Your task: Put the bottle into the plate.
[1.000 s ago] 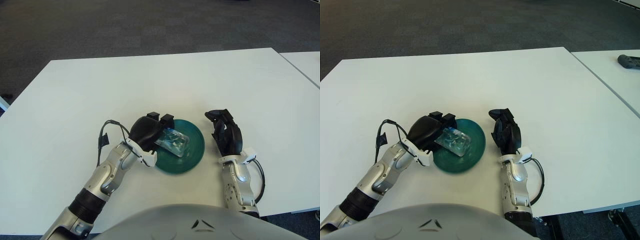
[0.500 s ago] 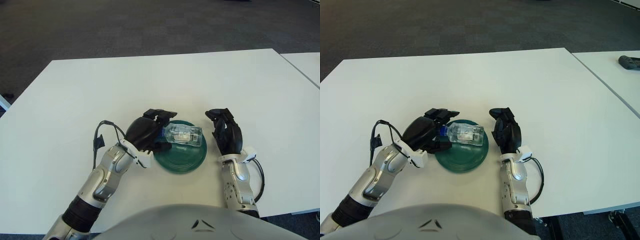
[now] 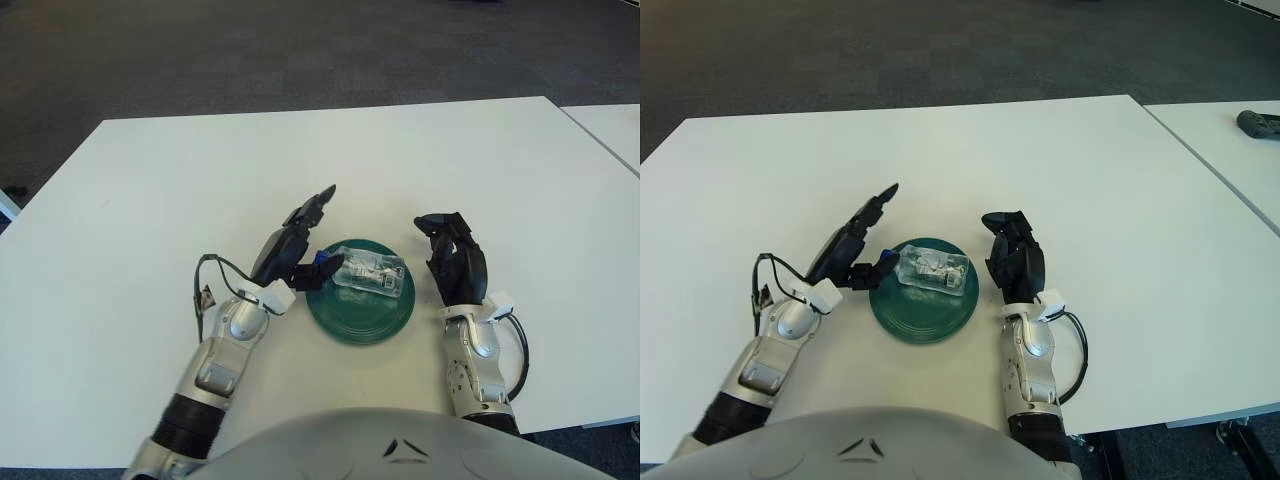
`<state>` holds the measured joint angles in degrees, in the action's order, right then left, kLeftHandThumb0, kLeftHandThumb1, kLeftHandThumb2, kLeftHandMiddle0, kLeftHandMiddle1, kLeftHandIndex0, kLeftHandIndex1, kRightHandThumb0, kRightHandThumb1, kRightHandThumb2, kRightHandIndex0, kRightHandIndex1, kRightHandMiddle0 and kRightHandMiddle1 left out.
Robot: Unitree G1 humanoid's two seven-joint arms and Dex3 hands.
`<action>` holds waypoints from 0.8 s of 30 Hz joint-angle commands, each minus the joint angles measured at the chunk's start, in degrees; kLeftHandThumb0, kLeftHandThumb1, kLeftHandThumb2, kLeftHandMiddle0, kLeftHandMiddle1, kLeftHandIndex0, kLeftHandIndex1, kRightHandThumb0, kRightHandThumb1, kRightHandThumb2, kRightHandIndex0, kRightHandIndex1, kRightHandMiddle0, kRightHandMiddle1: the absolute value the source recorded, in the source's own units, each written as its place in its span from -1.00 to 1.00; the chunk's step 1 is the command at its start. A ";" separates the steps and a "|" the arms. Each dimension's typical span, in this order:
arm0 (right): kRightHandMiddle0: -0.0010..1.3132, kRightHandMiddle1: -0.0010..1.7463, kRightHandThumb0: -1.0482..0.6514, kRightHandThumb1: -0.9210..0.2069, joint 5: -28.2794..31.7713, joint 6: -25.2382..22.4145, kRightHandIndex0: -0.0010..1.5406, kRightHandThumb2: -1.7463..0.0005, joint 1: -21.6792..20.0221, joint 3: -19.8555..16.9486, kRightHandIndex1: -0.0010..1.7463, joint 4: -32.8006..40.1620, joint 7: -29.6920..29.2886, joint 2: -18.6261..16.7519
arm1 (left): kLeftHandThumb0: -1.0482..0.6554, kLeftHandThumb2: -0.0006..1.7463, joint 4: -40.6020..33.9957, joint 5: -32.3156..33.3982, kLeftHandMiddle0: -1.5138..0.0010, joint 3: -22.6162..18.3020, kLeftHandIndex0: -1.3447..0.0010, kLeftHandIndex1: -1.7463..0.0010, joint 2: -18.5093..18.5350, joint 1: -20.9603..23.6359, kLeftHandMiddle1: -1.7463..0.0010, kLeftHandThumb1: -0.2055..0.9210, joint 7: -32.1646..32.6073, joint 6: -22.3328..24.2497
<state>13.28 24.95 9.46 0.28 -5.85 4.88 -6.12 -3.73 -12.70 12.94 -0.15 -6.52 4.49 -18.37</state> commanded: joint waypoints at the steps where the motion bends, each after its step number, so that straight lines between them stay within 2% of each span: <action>1: -0.29 0.36 -0.50 -0.96 0.50 0.89 -0.14 0.32 -1.37 -0.55 0.19 -0.42 0.38 -1.11 | -0.37 -0.28 4.67 5.21 0.38 -2.62 0.69 -0.79 -5.87 -0.98 -0.60 0.93 4.38 -1.04; 4: -0.28 0.36 -0.49 -0.95 0.76 0.60 -0.13 0.31 -1.53 -0.87 0.20 -0.47 0.31 -0.98 | -0.26 -0.26 6.70 4.72 0.35 -4.28 0.64 -0.93 -9.03 -1.35 -0.86 0.86 8.83 -0.76; 7: -0.27 0.38 -0.49 -0.94 0.92 0.53 -0.13 0.29 -1.74 -1.23 0.22 -0.70 0.45 -0.69 | -0.22 -0.20 7.48 4.41 0.30 -4.66 0.59 -0.98 -9.94 -1.83 -0.95 0.78 11.49 -0.60; 14: -0.28 0.41 -0.50 -0.94 0.72 0.04 -0.15 0.28 -1.73 -2.17 0.28 -0.37 0.74 0.01 | -0.23 -0.04 7.70 6.94 0.15 -3.87 0.49 -1.00 -10.86 -2.16 -1.00 0.58 13.17 1.16; 24: -0.28 0.41 -0.50 -0.95 0.63 -0.08 -0.18 0.28 -1.58 -3.36 0.28 0.20 1.19 0.56 | -0.26 0.20 7.01 14.32 -0.13 -2.63 0.33 -1.00 -12.22 -3.80 -1.00 0.30 11.91 2.77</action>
<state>13.96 24.86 8.02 -2.43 -6.25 5.90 -5.85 3.78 -0.09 10.31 -6.56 -9.96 15.91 -15.90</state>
